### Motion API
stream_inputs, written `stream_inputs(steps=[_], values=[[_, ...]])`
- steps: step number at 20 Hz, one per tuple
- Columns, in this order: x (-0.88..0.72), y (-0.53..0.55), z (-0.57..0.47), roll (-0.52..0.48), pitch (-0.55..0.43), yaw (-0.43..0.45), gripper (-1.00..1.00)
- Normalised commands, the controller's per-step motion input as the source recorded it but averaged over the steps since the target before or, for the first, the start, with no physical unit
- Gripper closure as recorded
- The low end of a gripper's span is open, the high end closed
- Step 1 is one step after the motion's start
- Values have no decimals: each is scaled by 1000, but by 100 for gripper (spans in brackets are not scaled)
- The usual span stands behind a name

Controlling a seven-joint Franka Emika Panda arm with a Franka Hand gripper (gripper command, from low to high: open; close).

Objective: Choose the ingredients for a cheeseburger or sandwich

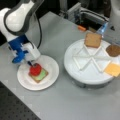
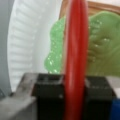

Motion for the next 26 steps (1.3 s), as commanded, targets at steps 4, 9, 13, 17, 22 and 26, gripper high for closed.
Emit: stream_inputs(steps=[4, 9, 13, 17, 22, 26], values=[[-182, 271, -9, -305, -58, -32, 100], [-199, 272, -16, -318, -63, -22, 100], [-211, 280, -21, -319, -73, -13, 100], [-209, 287, -15, -327, -83, -12, 100], [-206, 274, 1, -331, -85, -14, 100], [-206, 258, 9, -322, -84, -20, 100]])
